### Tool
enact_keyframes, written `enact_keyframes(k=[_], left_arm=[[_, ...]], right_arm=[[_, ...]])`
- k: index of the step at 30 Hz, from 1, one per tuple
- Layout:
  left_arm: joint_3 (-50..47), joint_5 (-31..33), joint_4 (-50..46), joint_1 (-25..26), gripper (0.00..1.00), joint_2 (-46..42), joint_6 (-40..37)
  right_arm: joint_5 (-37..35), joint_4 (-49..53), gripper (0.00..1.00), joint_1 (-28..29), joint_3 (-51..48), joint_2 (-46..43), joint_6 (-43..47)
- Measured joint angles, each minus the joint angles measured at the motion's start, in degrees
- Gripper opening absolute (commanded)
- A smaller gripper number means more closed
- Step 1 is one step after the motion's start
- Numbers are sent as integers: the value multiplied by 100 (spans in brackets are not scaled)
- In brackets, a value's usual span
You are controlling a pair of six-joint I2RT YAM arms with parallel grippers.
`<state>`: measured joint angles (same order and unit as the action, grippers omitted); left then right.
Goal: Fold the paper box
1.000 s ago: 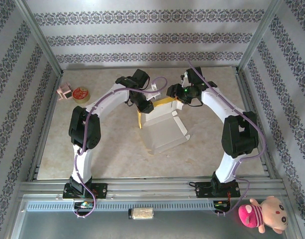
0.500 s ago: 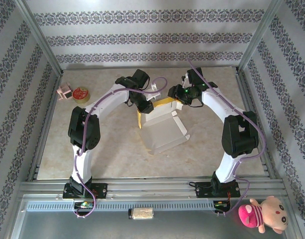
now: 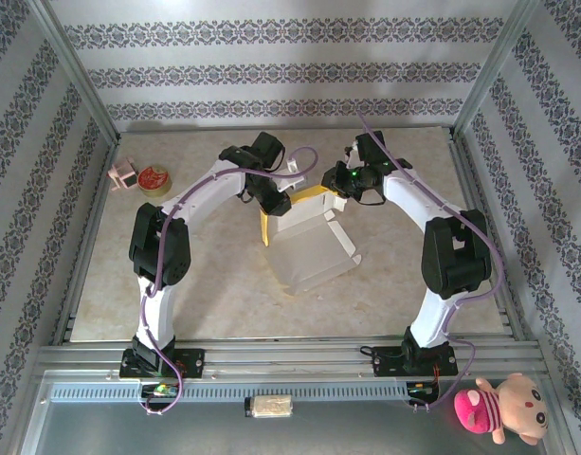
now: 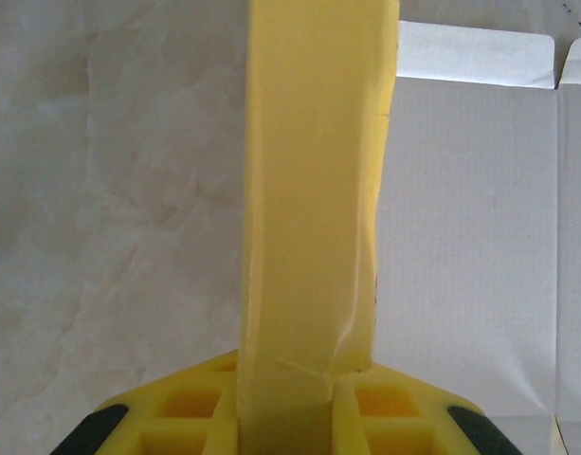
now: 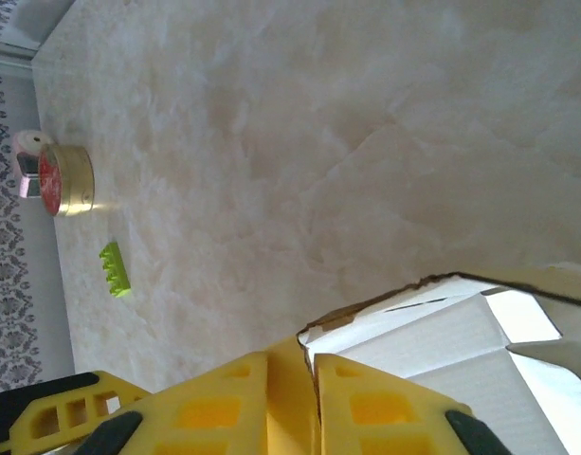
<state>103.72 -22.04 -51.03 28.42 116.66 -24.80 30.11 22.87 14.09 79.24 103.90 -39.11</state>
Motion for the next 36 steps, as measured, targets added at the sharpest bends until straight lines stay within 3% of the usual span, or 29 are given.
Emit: enact_keyframes(k=[2, 5, 7, 12, 16, 20, 24, 30, 36], left_arm=[[0, 4, 0, 0, 17, 0, -2], [0, -26, 22, 2, 17, -2, -7], [0, -59, 63, 9, 17, -4, -9], [0, -61, 90, 13, 17, -4, -11], [0, -61, 92, 13, 17, -4, -11], [0, -63, 92, 13, 17, -4, -11], [0, -74, 94, 13, 17, -4, -11], [-2, -107, 105, 13, 17, -4, -11], [-114, -101, 216, 13, 17, -83, -9]], right_arm=[[0, -11, 25, 0, -4, 0, 0], [7, 4, 50, 4, -2, 0, 26], [7, 66, 55, 4, -4, -15, 52], [-249, 39, 57, -52, -479, -695, 50], [-835, -227, 48, -271, -1495, -1825, -44], [-1419, -446, 45, -337, -2367, -2299, -133], [-1709, -640, 47, -70, -2909, -2041, -251], [-2079, -1233, 49, 529, -2800, -970, -98], [-2371, -1947, 52, 551, -2623, -297, 216]])
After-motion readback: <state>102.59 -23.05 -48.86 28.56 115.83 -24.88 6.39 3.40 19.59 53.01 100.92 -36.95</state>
